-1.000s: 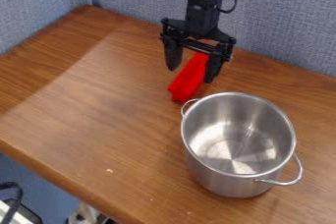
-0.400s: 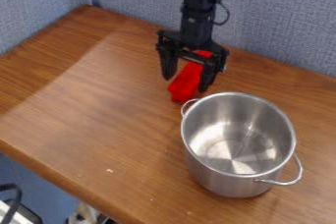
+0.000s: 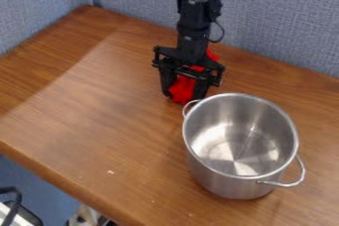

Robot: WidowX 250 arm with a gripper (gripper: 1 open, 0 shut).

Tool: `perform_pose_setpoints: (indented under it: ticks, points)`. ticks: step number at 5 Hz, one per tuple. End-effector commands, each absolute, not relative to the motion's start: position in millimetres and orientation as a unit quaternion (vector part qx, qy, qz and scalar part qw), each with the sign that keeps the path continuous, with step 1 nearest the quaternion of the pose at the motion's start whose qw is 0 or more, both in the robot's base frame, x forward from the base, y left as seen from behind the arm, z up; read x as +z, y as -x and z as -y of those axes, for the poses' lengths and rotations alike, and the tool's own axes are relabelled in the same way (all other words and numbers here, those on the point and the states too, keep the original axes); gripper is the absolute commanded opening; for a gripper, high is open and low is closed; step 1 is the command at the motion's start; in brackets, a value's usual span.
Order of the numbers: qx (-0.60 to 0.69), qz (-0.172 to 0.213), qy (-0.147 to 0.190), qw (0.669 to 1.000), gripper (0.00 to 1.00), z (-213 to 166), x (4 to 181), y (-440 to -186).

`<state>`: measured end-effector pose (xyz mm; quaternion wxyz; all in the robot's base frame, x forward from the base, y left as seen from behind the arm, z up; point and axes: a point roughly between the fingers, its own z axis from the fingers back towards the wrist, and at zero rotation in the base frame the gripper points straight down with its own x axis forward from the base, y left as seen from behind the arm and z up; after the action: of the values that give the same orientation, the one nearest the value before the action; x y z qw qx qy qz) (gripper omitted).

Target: Put the red object in the metal pot

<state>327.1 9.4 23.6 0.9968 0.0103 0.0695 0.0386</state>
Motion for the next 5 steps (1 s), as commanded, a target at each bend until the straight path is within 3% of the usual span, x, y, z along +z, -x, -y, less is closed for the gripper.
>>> perform_pose_setpoints:
  ticks: [1, 3, 5]
  points:
    - [0.026, -0.047, -0.006, 0.999, 0.0, -3, 43.7, -320]
    - [0.088, -0.047, 0.005, 0.995, 0.0, -4, 53.9, -327]
    - [0.016, -0.047, 0.01, 0.999, 0.0, -9, 65.5, -332]
